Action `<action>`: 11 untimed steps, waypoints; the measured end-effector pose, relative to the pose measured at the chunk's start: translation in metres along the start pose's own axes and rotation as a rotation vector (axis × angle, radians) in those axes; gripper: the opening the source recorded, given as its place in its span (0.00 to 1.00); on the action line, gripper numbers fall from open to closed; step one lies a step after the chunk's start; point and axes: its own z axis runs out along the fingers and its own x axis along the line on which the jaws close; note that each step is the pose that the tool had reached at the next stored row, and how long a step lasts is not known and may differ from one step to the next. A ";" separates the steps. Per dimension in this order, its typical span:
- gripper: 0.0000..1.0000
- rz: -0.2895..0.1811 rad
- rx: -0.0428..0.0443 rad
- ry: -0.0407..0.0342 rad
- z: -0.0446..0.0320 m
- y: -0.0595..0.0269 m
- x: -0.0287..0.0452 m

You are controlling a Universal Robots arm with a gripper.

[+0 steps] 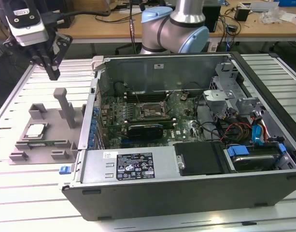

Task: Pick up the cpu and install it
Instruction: 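Reach for the cpu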

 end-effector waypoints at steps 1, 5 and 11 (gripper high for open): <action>0.11 0.000 0.0000 0.0000 0.0003 -0.0003 0.0032; 0.11 0.000 0.0000 -0.0001 0.0023 -0.0012 0.0141; 0.11 0.001 0.0000 -0.0001 0.0070 -0.0024 0.0314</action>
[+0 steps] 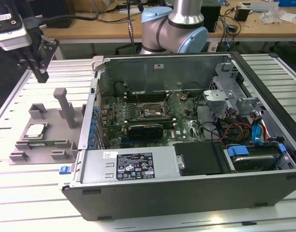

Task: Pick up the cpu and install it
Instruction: 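Reach for the cpu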

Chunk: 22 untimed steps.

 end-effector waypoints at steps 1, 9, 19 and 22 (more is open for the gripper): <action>0.11 0.000 0.0001 0.0001 0.0020 -0.0004 0.0057; 0.11 0.001 -0.0001 -0.0002 0.0216 0.0008 0.0360; 0.11 0.002 0.0002 0.0000 0.0484 0.0089 0.0590; 0.11 0.002 0.0001 -0.0002 0.0559 0.0089 0.0616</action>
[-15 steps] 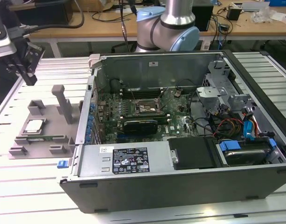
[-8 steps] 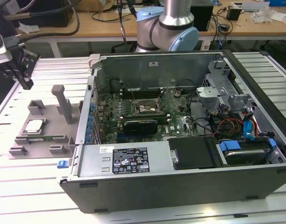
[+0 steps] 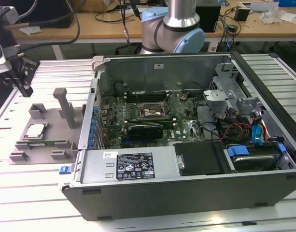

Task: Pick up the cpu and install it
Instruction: 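Reach for the cpu, then pick up the cpu and move it towards the insertion slot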

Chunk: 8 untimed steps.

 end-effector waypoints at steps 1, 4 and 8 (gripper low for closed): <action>0.11 0.000 0.0000 0.0000 0.0039 0.0001 0.0009; 0.11 0.000 0.0002 0.0003 0.0054 0.0001 0.0012; 0.11 0.000 0.0001 0.0001 0.0058 0.0001 0.0014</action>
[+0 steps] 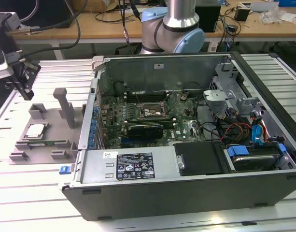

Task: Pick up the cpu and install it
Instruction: 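Pick up the cpu and move it towards the insertion slot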

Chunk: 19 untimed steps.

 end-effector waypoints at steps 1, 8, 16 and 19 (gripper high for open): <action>0.11 0.000 0.0000 0.0000 0.0001 0.0000 0.0000; 0.11 0.000 0.0000 0.0000 0.0002 0.0000 0.0001; 0.11 0.000 0.0000 -0.0001 0.0069 -0.0007 0.0054; 0.11 0.000 -0.0001 -0.0001 0.0087 -0.0010 0.0073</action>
